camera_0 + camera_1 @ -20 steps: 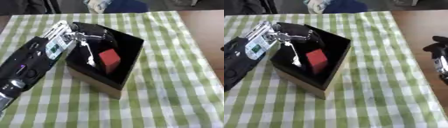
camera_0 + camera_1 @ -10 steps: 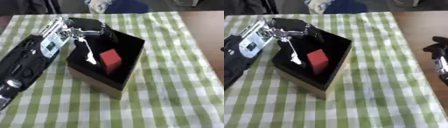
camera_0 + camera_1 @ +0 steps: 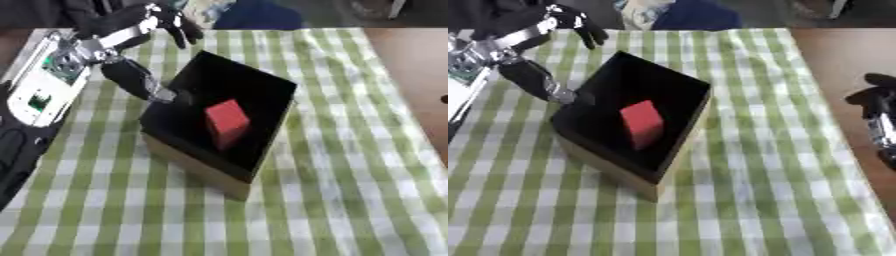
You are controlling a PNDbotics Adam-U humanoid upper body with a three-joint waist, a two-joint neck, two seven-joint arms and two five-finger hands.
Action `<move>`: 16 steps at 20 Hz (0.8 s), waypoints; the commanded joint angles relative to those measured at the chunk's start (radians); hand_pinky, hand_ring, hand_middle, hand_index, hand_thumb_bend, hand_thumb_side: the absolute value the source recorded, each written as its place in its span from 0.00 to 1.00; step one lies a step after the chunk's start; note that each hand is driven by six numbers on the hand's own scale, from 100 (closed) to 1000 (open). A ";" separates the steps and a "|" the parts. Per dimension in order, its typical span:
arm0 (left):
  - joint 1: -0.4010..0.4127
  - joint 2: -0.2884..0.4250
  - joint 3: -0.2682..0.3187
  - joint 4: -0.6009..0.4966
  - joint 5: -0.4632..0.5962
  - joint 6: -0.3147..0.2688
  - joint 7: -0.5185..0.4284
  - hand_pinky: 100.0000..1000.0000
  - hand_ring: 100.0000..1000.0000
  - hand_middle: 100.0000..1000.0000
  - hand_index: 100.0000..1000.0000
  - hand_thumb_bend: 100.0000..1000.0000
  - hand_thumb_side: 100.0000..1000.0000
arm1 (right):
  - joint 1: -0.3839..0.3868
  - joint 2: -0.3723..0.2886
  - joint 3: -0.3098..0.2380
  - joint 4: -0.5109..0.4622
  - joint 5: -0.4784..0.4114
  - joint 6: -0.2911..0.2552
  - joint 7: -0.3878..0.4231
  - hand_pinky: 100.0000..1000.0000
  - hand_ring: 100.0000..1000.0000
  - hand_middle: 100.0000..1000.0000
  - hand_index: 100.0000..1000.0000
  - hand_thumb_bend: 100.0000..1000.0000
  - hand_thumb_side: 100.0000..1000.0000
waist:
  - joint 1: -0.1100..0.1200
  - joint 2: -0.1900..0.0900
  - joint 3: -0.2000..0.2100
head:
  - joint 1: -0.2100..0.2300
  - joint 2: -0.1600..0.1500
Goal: Pick up objects on the table and place them in the box.
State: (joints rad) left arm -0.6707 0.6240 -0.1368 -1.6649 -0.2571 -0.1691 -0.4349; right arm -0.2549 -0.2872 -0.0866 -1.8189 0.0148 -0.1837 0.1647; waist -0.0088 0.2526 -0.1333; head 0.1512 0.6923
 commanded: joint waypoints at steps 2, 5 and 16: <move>0.054 -0.046 0.085 -0.064 0.118 0.080 0.085 0.76 0.59 0.60 0.76 0.55 0.36 | -0.010 -0.011 -0.012 -0.018 -0.007 0.000 -0.009 0.83 0.68 0.56 0.80 0.00 0.48 | -0.003 -0.013 0.008 | -0.001 -0.014; 0.109 -0.113 0.122 -0.082 0.199 0.119 0.148 0.76 0.58 0.59 0.75 0.55 0.36 | -0.011 -0.007 -0.012 -0.020 -0.008 0.001 -0.010 0.83 0.68 0.56 0.80 0.00 0.48 | -0.006 -0.011 0.011 | -0.002 -0.013; 0.247 -0.264 0.169 -0.115 0.272 0.172 0.201 0.76 0.59 0.60 0.74 0.54 0.38 | -0.013 -0.001 -0.010 -0.023 -0.008 0.002 -0.009 0.83 0.68 0.56 0.80 0.00 0.48 | -0.015 -0.003 0.022 | 0.003 0.000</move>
State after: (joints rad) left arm -0.4158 0.3591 0.0193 -1.7554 0.0104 0.0008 -0.2377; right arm -0.2558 -0.2770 -0.0920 -1.8196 0.0128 -0.1807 0.1575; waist -0.0249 0.2641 -0.1105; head 0.1520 0.6931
